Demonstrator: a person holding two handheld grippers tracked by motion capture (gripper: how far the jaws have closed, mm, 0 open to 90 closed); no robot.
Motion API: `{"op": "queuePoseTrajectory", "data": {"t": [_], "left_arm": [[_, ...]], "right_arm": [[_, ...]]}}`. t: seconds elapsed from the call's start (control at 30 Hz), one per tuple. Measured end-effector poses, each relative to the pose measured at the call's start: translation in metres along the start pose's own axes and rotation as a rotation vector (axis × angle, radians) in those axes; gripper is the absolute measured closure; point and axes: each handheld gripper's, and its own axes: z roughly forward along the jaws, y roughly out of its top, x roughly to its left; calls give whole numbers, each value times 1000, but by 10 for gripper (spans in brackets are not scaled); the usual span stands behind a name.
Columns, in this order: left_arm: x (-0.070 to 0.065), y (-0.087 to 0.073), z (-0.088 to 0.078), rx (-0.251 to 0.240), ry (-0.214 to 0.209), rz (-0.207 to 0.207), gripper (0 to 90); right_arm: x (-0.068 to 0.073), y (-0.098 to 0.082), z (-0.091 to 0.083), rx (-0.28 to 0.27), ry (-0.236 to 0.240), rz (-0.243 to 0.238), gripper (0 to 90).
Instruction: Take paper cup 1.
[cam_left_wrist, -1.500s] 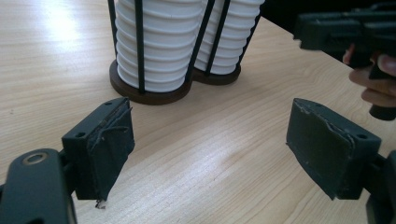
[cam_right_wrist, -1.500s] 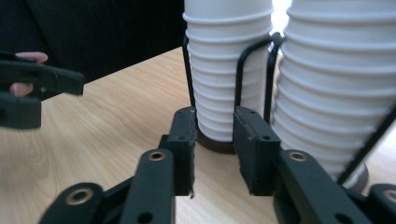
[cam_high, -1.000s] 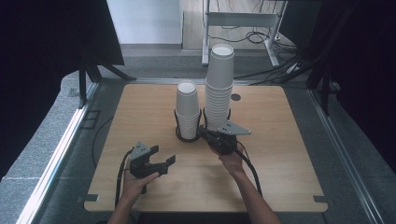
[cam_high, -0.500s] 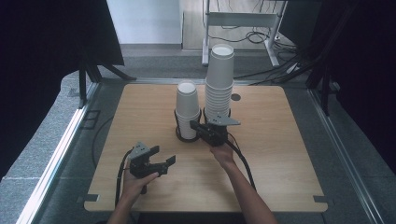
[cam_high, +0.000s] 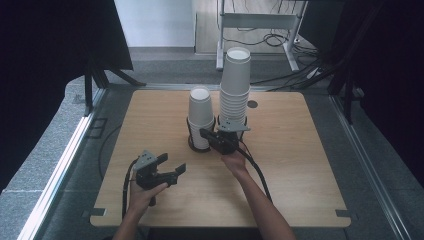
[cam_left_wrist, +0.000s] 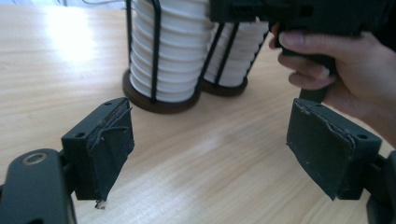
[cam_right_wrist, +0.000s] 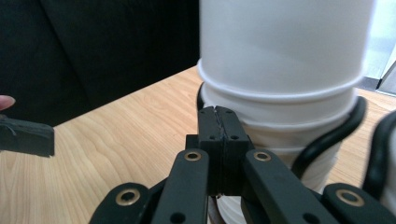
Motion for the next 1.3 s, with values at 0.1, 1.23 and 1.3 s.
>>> {"op": "queuePoseTrajectory", "data": {"t": [0.1, 1.23, 1.3], "left_arm": [[-1, 5, -4, -27, 19, -2, 148], [-3, 114, 69, -114, 32, 56, 148], [-4, 117, 72, -106, 38, 63, 145]], "right_arm": [[-4, 0, -3, -29, 11, 33, 895], [-4, -4, 1, -9, 9, 5, 891], [-4, -4, 1, -9, 8, 7, 889]]}}
